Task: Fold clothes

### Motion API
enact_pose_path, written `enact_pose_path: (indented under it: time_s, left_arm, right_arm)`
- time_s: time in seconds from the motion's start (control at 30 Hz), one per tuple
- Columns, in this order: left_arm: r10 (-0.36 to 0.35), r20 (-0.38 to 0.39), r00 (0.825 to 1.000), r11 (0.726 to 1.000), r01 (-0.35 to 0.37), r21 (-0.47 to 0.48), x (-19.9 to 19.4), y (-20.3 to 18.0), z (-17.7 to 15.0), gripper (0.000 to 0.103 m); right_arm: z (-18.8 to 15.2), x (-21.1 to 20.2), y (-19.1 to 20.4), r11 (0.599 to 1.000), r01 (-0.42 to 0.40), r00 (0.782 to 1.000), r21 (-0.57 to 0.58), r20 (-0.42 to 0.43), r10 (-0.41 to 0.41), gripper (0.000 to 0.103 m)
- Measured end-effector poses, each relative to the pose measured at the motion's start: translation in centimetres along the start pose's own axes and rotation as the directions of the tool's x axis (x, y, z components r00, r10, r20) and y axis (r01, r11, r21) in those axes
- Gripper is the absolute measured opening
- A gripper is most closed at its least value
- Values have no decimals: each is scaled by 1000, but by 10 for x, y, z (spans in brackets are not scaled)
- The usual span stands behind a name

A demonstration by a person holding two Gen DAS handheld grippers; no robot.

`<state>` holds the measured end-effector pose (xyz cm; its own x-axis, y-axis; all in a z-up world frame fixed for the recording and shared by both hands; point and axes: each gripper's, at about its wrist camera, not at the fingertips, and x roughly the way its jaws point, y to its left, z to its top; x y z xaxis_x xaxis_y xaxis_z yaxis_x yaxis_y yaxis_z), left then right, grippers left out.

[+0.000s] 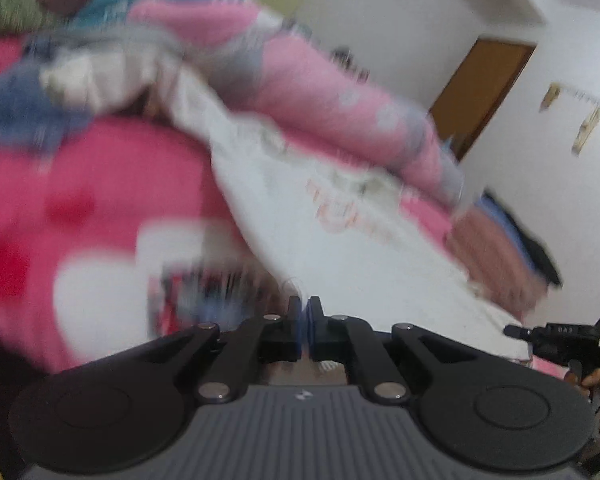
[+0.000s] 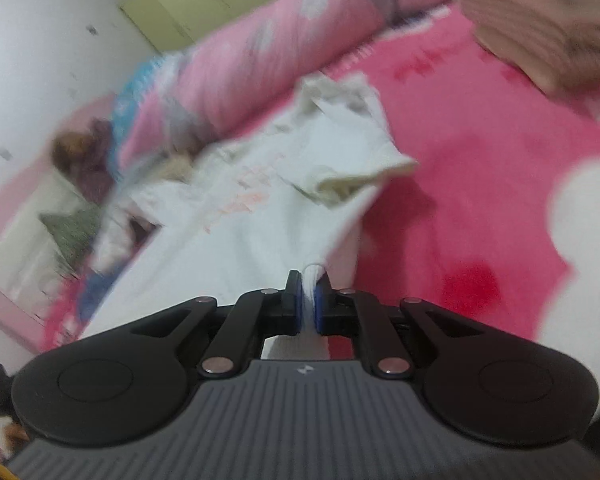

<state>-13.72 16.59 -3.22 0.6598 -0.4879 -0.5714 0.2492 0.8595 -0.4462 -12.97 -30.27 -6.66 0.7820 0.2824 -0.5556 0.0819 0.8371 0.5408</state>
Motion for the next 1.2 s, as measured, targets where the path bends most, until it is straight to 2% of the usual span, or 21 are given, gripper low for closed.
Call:
enact_pose_path:
  time_s: [0.03,0.1,0.13,0.17,0.2,0.23,0.27,0.33,0.47,0.57,0.63,0.7,0.73,0.77,0.8,0.83,1.0,1.07,1.1,1.13,1.2]
  left_arm:
    - [25,-48,999,999,-23,38,13,0,-8,4]
    - [82,-92,992,988,-69,139,28,-4,-16,8]
    - [87,-88,992,983,-71,168,28,-7,-15,9]
    - [80,-68,994,981,-66,184,24,-9,-11,16]
    - [69,-43,997,979,-59,197,19,-10,-7,22]
    - [64,-13,998,977,-60,206,12,-10,-2,25]
    - [64,15,998,975,-66,211,4,-10,3,30]
    - [67,46,997,974,-76,212,7,-8,14,32]
    - [54,56,997,975,-65,214,41,-21,28,33]
    - [22,7,1000,976,-23,216,84,-43,28,34]
    - [7,-11,1000,975,-4,220,114,-52,30,34]
    - [-6,-23,1000,977,11,215,142,-56,33,38]
    - [-11,-27,1000,979,16,202,153,-55,35,38]
    - [-15,-29,999,982,20,188,160,-53,37,38]
    - [-19,-30,999,985,24,173,166,-50,39,38]
    - [-4,-24,1000,988,8,151,171,-46,40,38]
    - [-61,1,998,995,60,76,183,-20,41,38]
    - [-104,14,994,995,104,13,189,-5,42,37]
    - [-117,19,993,993,117,-13,188,-1,42,35]
    - [-120,24,992,992,121,-32,187,2,42,35]
    - [-117,26,993,992,118,-35,187,3,41,34]
  right_arm:
    - [-11,3,-5,999,35,999,-8,-16,-35,6]
    - [-24,15,-14,992,97,994,-77,-47,-101,17]
    - [-26,19,-12,980,142,987,-141,-52,-151,32]
    - [-24,16,-8,971,160,985,-179,-37,-169,42]
    - [-22,12,-4,961,176,983,-216,-20,-184,44]
    - [-17,4,-1,957,164,986,-239,6,-167,50]
    - [-9,-5,3,953,149,989,-264,45,-142,61]
    - [7,-20,3,949,145,985,-280,130,-112,75]
    - [34,9,2,949,171,980,-264,141,-138,79]
    - [39,49,10,919,210,976,-334,129,-176,79]
    - [33,72,29,842,239,970,-484,147,-191,79]
    - [24,95,41,724,344,938,-598,191,-288,77]
    - [20,106,47,658,388,919,-645,215,-331,67]
    - [22,114,47,639,399,911,-658,205,-357,41]
    - [27,118,43,658,383,917,-649,177,-358,30]
    - [33,122,39,678,367,921,-637,150,-358,10]
    - [90,107,27,789,327,945,-520,163,-284,7]
    - [127,110,26,806,327,945,-494,165,-282,7]
    - [156,116,27,797,351,936,-491,189,-296,7]
    - [191,112,32,787,408,911,-462,268,-315,7]
    - [261,105,41,765,513,839,-390,419,-349,8]
